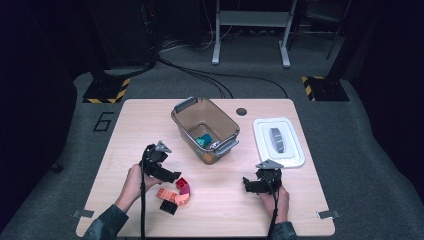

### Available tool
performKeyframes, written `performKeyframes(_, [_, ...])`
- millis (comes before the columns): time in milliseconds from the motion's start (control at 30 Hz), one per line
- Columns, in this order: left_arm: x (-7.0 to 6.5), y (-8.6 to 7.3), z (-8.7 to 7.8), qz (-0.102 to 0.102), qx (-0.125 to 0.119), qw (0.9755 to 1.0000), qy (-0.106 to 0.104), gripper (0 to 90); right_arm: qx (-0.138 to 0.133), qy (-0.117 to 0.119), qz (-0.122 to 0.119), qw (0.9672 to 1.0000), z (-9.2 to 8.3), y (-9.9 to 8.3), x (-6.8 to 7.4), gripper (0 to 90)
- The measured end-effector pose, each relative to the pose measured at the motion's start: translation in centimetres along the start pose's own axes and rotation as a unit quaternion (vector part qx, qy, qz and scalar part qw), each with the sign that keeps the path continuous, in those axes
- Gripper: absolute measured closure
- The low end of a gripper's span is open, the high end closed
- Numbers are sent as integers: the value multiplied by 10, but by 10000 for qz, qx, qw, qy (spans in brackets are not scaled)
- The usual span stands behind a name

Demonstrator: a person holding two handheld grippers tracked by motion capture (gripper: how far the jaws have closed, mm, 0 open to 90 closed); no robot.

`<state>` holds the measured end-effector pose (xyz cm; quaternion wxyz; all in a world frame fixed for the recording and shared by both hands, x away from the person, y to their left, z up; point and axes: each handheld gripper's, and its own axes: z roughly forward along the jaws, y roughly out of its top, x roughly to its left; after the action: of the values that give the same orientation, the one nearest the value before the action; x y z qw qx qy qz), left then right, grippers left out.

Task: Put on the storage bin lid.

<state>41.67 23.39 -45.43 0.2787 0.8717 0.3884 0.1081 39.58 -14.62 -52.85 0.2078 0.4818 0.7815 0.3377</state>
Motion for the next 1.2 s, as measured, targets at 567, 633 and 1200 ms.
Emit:
performKeyframes(567, [0,-15,34,31,340,9988,348,59,-14,-7,26,10000,0,0,0,70])
performKeyframes(633, [7,-17,33,7,352,9985,425,51,2,-6,7,10000,0,0,0,71])
performKeyframes(1200, [10,-22,23,-23,145,9999,28,0,-2,-6,-7,10000,0,0,0,71])
